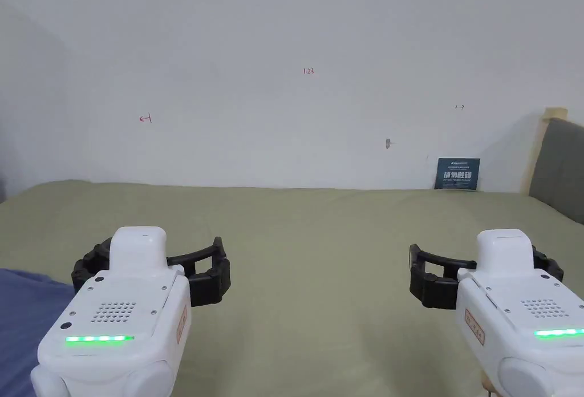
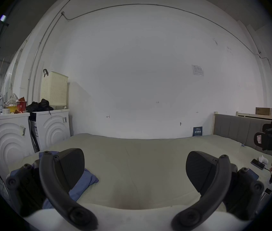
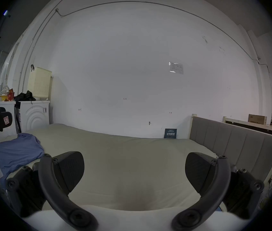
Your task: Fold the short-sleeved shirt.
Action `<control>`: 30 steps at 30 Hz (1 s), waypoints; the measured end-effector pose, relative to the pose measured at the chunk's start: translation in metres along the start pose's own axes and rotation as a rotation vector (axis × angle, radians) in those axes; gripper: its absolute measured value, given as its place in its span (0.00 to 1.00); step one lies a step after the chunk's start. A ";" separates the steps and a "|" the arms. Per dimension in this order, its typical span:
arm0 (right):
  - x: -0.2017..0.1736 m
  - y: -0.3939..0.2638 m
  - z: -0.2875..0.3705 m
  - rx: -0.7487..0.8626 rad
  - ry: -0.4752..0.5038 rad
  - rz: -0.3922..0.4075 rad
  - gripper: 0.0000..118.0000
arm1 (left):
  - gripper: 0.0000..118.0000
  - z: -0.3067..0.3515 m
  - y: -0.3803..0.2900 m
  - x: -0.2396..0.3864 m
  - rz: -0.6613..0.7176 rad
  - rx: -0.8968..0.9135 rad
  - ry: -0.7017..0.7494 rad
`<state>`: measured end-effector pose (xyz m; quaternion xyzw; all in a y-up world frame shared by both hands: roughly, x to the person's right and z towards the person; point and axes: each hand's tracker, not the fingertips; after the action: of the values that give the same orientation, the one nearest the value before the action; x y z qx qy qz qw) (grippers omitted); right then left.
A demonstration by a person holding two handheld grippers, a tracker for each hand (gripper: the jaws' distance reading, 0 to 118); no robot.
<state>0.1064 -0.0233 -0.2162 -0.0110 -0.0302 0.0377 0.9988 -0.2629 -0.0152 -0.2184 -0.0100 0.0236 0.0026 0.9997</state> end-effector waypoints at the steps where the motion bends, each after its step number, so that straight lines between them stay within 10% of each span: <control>1: 0.001 0.000 0.000 -0.002 0.006 -0.001 1.00 | 1.00 0.000 0.000 0.000 0.005 0.002 0.003; 30: -0.001 0.001 0.002 -0.020 0.016 -0.002 1.00 | 1.00 0.001 0.004 -0.001 0.006 -0.010 -0.012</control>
<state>0.1056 -0.0221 -0.2138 -0.0210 -0.0223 0.0360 0.9989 -0.2635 -0.0112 -0.2178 -0.0148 0.0176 0.0056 0.9997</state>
